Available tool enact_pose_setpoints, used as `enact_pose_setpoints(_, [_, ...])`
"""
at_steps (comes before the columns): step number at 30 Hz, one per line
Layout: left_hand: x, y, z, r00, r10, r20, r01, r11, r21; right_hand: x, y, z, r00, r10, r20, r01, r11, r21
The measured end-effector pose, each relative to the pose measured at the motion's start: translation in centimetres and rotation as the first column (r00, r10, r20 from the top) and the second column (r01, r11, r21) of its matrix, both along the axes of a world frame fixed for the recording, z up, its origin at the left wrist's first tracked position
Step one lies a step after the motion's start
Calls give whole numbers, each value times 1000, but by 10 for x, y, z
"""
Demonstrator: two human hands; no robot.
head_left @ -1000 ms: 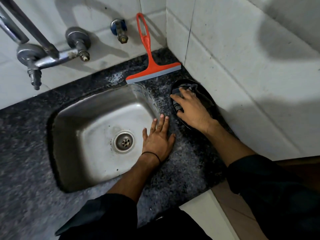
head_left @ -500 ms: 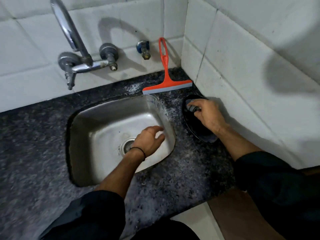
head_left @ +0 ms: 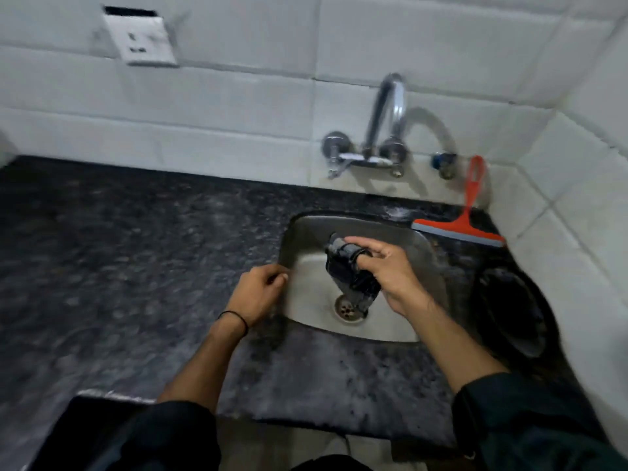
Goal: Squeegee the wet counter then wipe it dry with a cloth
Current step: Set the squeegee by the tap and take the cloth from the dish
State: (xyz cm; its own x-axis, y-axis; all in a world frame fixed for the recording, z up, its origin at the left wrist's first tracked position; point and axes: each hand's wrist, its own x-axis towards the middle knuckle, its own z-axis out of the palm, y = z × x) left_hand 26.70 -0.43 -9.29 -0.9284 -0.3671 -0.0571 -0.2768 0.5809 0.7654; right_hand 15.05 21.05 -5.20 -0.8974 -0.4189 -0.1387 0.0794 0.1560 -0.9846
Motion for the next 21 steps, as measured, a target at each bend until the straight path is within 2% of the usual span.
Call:
enact_pose_setpoints(3, [56, -51, 8, 993, 120, -8, -120, 992, 36, 36, -71, 2, 984, 93, 152, -84, 994, -68])
enact_pose_setpoints(7, [149, -126, 10, 946, 324, -8, -323, 944, 66, 95, -168, 9, 944, 219, 248, -190, 972, -135])
enact_pose_setpoints(9, [161, -138, 9, 933, 360, 7, -359, 932, 50, 101, -183, 12, 940, 218, 264, -181, 971, -158])
enact_pose_setpoints(15, [250, -222, 9, 837, 546, 13, -546, 835, 67, 164, -288, 15, 888, 337, 313, -314, 942, -122])
enact_pose_setpoints(21, [267, -293, 6, 755, 655, 42, -656, 751, 78, 154, -384, 22, 887, 385, 254, -392, 920, -25])
